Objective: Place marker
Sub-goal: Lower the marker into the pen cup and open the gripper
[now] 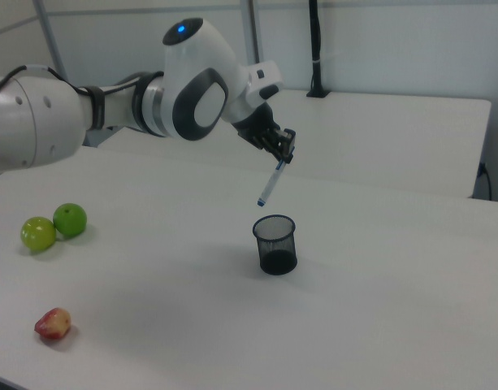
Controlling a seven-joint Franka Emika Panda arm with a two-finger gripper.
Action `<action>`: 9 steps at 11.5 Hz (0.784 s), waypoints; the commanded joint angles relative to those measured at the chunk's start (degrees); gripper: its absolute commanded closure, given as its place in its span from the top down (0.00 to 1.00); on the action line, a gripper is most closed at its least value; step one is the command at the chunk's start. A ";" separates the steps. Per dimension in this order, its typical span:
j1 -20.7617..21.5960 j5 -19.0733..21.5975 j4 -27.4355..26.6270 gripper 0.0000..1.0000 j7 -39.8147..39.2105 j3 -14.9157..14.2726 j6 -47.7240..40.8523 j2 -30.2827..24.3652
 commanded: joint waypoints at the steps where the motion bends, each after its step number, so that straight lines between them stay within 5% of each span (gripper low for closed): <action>1: 0.09 -0.69 -4.72 0.10 -0.65 -0.10 8.35 1.34; 9: 0.00 -0.86 -7.19 0.12 -0.73 -0.11 12.59 4.96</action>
